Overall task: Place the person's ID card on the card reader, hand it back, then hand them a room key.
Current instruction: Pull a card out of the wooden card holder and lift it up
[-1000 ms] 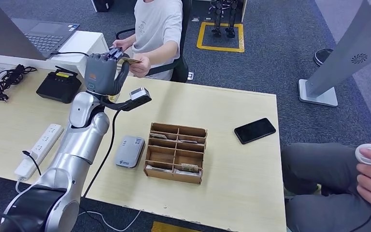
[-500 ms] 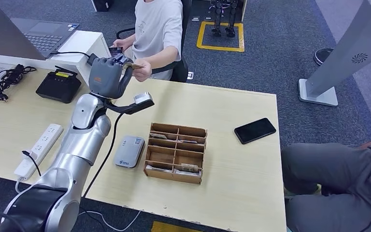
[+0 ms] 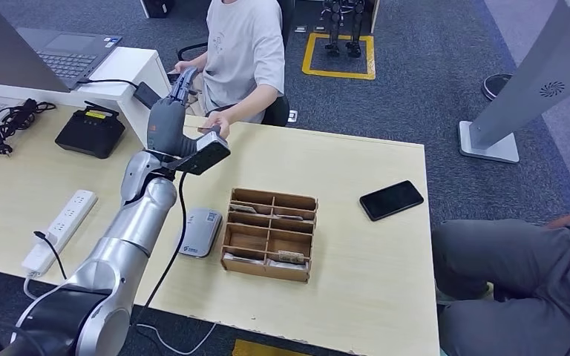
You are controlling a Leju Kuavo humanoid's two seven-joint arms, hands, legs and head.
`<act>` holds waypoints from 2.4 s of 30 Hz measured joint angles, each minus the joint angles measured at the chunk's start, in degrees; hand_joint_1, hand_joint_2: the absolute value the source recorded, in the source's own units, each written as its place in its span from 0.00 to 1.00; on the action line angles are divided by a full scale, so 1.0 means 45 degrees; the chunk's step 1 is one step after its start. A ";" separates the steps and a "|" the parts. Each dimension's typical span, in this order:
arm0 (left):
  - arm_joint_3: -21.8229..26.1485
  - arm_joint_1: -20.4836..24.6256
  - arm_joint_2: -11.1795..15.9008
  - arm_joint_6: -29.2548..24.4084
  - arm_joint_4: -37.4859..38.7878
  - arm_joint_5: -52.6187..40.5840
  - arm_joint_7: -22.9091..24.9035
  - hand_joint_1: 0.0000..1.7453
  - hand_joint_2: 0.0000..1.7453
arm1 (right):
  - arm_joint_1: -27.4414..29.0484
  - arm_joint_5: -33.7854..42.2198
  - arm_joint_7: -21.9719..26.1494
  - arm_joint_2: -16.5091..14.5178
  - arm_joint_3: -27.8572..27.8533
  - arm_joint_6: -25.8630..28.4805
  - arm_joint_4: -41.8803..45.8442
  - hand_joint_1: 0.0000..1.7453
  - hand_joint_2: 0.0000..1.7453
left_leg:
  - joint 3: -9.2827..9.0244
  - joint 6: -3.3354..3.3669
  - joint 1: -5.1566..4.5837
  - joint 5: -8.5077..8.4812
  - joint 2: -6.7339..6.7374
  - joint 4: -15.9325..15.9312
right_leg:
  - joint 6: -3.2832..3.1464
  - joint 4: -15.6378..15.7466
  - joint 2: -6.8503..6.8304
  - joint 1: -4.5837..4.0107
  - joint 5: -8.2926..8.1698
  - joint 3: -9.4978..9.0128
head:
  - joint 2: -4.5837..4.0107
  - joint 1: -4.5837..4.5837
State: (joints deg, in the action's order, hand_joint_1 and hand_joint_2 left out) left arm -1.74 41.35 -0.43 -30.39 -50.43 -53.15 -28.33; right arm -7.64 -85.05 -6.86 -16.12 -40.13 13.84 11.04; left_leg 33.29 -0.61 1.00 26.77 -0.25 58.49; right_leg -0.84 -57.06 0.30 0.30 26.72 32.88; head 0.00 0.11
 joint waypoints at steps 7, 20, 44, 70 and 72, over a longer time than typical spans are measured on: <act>-0.0629 -0.2000 0.0214 0.0767 -0.1957 0.0866 -0.0339 0.00 1.00 | 0.0208 0.0281 0.0134 0.0004 -0.0502 0.0263 0.0000 0.00 0.00 | 0.0010 0.0001 0.0000 0.0003 0.0000 -0.0002 | -0.0002 0.0001 0.0001 0.0000 0.0009 0.0006 | 0.0000 -0.0001; -0.2778 -0.3862 0.0546 0.2211 -0.4758 0.1298 -0.1081 0.00 1.00 | 0.0281 0.0640 0.0455 0.0004 -0.0999 0.0603 0.0000 0.00 0.00 | 0.0013 0.0003 -0.0001 0.0004 -0.0003 -0.0001 | -0.0002 0.0002 -0.0004 0.0000 0.0007 0.0007 | 0.0000 -0.0002; -0.3787 -0.4285 0.0682 0.2328 -0.5789 0.1340 -0.1013 0.00 1.00 | 0.0353 0.0648 0.0538 0.0004 -0.1253 0.0640 0.0000 0.00 0.00 | 0.0011 0.0004 0.0000 0.0004 -0.0002 -0.0001 | -0.0002 0.0002 -0.0004 0.0000 0.0007 0.0009 | 0.0000 -0.0001; -0.6450 -0.9601 0.1581 0.1355 -0.8640 0.5108 -0.2548 0.00 1.00 | 0.0423 0.1567 0.0579 0.0013 -0.2289 0.1224 0.0010 0.00 0.00 | -0.0019 -0.0008 -0.0001 0.0072 0.0058 -0.0032 | -0.0007 0.0006 0.0047 0.0003 0.0065 -0.0002 | 0.0000 0.0001; -0.6375 -0.9806 0.1603 0.0849 -0.8608 0.4293 -0.2548 0.00 1.00 | 0.0423 0.1550 0.0576 0.0013 -0.2298 0.1225 0.0010 0.00 0.00 | -0.0020 -0.0008 -0.0002 0.0072 0.0058 -0.0033 | -0.0007 0.0005 0.0046 0.0003 0.0064 -0.0005 | 0.0000 0.0002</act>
State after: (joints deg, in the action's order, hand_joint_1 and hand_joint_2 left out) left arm -30.43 -2.78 6.79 -26.57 -89.16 -33.84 -39.80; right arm -5.74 -78.08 -4.27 -16.06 -50.47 19.35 11.08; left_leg 33.20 -0.64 1.00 27.10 0.02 58.35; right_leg -0.88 -57.03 0.51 0.32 27.01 32.86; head 0.00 0.13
